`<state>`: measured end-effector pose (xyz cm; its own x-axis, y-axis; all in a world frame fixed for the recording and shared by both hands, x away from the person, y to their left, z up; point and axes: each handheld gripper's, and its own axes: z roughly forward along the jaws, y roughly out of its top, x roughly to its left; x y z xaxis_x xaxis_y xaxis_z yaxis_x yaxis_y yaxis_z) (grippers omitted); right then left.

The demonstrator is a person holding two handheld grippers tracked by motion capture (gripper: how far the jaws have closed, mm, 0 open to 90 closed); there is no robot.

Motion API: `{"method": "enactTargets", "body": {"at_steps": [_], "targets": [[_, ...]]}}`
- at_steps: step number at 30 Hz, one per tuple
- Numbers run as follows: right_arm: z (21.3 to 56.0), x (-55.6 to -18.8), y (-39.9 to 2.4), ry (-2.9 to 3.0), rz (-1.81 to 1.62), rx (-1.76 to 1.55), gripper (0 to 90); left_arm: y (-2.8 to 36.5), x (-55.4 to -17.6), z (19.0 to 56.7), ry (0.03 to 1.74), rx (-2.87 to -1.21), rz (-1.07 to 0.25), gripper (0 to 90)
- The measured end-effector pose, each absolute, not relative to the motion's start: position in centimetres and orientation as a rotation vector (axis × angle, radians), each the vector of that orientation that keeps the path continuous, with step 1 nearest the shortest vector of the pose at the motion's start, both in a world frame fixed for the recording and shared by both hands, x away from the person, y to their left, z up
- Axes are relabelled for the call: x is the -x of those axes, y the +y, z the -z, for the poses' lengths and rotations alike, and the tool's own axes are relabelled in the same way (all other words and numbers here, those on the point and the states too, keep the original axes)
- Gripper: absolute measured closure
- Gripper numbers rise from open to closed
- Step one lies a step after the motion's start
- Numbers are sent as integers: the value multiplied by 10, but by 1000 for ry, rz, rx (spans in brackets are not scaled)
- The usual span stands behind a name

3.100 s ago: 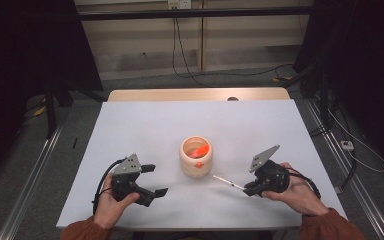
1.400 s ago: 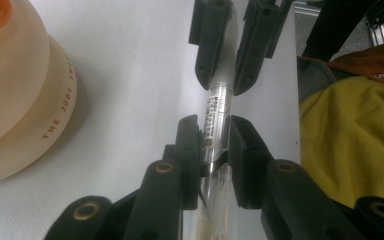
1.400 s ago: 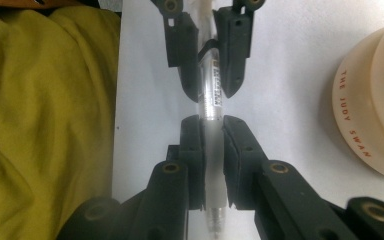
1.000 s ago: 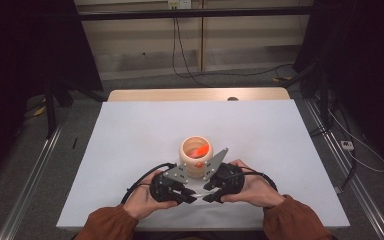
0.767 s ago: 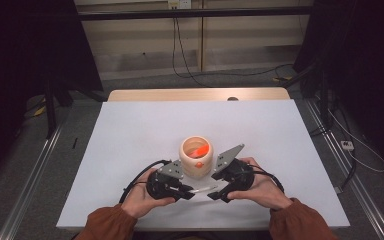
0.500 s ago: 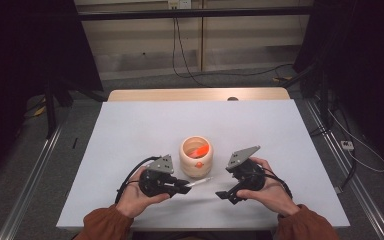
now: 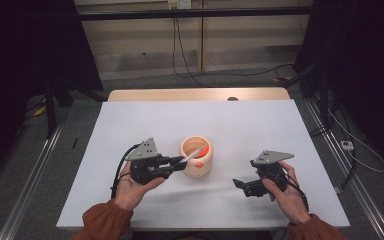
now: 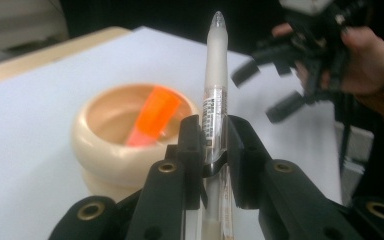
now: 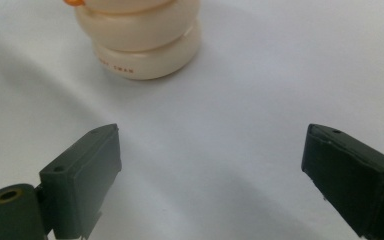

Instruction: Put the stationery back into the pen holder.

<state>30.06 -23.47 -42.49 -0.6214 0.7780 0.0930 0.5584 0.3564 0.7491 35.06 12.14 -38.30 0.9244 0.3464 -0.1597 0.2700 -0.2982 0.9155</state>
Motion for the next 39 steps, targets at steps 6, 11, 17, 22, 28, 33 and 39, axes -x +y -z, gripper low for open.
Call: {"method": "enactTargets", "body": {"at_steps": [6,11,17,22,28,33,39], "targets": [[430,-292,-245,2264,-1150,-1239,86,115,-365,382,481,-1798,-136,781],[436,-287,-249,2232,-1169,-1259,79,103,-381,382,500,-1727,-167,781],[439,-285,-251,2210,-1184,-1268,88,89,-399,387,508,-1675,-194,781],[440,-286,-252,2207,-1181,-1271,81,74,-407,393,524,-1668,-189,781],[440,-285,-252,2208,-1184,-1266,81,61,-409,399,502,-1699,-167,780],[440,-285,-252,2210,-1187,-1259,82,60,-408,409,506,-1752,-176,780],[441,-285,-251,2219,-1190,-1253,82,63,-408,415,510,-1791,-175,777]]}}
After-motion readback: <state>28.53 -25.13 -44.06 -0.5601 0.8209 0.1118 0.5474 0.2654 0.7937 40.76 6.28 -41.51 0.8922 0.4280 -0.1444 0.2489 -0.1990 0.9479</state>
